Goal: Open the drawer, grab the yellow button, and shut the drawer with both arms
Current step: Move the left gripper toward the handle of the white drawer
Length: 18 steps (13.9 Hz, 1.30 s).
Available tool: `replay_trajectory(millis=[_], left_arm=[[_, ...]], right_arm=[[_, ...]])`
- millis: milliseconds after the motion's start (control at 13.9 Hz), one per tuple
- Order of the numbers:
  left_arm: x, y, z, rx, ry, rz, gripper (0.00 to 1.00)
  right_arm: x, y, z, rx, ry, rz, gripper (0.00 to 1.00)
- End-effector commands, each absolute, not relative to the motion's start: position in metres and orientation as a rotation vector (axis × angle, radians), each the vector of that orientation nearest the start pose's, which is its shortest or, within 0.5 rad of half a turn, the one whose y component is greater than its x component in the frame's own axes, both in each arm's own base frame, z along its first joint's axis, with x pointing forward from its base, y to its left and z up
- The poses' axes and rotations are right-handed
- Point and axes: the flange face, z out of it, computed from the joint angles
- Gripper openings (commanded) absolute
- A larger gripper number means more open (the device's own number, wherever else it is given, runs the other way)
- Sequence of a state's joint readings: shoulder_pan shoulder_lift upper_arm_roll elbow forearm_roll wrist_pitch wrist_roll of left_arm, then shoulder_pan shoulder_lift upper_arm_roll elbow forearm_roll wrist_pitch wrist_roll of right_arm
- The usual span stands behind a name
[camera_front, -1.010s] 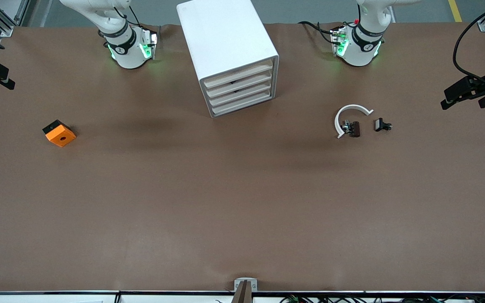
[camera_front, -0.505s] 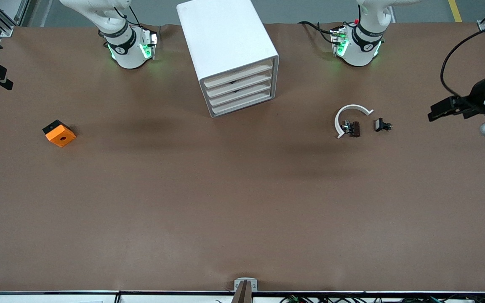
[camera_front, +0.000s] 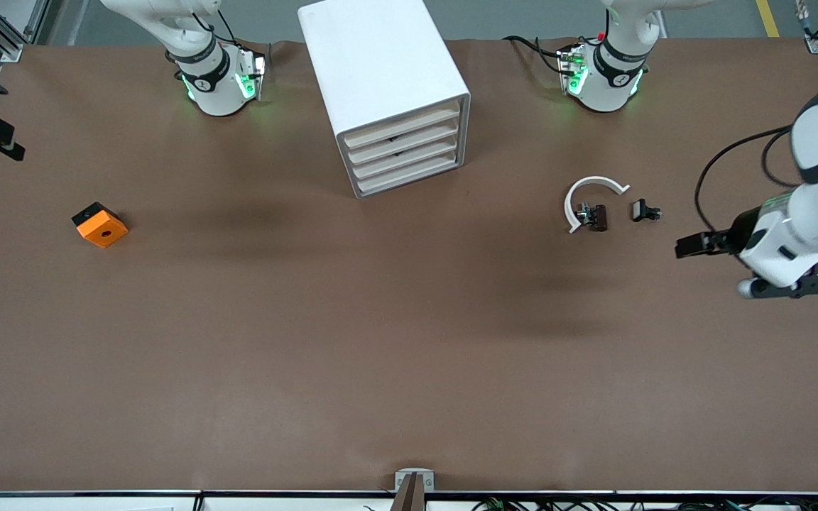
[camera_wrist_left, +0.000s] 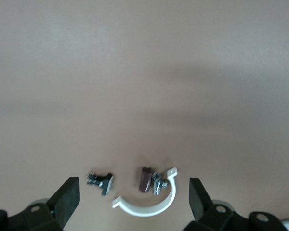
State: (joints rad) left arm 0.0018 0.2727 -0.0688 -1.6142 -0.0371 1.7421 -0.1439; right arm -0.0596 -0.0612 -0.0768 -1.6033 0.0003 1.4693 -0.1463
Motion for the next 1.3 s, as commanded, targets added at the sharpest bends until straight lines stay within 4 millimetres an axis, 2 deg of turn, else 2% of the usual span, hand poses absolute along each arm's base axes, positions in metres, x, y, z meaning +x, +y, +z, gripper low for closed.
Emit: replay_trajectory(millis=[0, 72, 144, 216, 289, 361, 433, 505, 577, 793, 938, 1082, 1154, 1226], left_arm=[[0.641, -0.071, 0.429, -3.158, -0.221, 0.198, 1.0], [0.645, -0.088, 0.415, -3.147, -0.26, 0.183, 1.0], [0.647, -0.104, 0.403, -3.137, -0.298, 0.182, 1.0], [0.649, -0.112, 0.397, -3.128, -0.346, 0.174, 1.0], [0.649, -0.126, 0.389, -3.12, -0.388, 0.175, 1.0], [0.647, -0.142, 0.384, -3.109, -0.435, 0.18, 1.0], [0.646, -0.156, 0.377, -3.09, -0.503, 0.191, 1.0], [0.64, -0.182, 0.372, -3.074, -0.545, 0.201, 1.0], [0.636, -0.199, 0.367, -3.051, -0.617, 0.211, 1.0], [0.629, -0.232, 0.364, -2.986, -0.842, 0.266, 1.0], [0.617, -0.251, 0.344, -2.887, -0.976, 0.559, 1.0], [0.606, -0.263, 0.339, -2.803, -1.057, 0.812, 1.0], [0.597, -0.277, 0.337, -2.725, -1.177, 0.934, 1.0], [0.596, -0.281, 0.33, -2.648, -1.291, 0.982, 1.0]], right_arm=[[0.543, -0.074, 0.618, -3.122, -0.034, 0.156, 1.0], [0.544, -0.074, 0.622, -3.127, -0.038, 0.146, 1.0], [0.548, -0.074, 0.613, -3.126, -0.038, 0.169, 1.0], [0.55, -0.075, 0.61, -3.128, -0.038, 0.18, 1.0], [0.557, -0.078, 0.597, -3.126, -0.028, 0.206, 1.0], [0.572, -0.08, 0.568, -3.12, -0.028, 0.271, 1.0], [0.575, -0.083, 0.563, -3.12, -0.028, 0.274, 1.0], [0.575, -0.085, 0.564, -3.124, -0.033, 0.263, 1.0], [0.576, -0.086, 0.561, -3.124, -0.029, 0.268, 1.0], [0.577, -0.082, 0.56, -3.121, -0.04, 0.277, 1.0], [0.578, -0.087, 0.558, -3.15, -0.039, 0.285, 1.0], [0.581, -0.092, 0.555, -3.192, -0.04, 0.277, 1.0], [0.582, -0.093, 0.554, -3.178, -0.008, 0.268, 1.0], [0.582, -0.093, 0.555, -3.176, -0.007, 0.268, 1.0]])
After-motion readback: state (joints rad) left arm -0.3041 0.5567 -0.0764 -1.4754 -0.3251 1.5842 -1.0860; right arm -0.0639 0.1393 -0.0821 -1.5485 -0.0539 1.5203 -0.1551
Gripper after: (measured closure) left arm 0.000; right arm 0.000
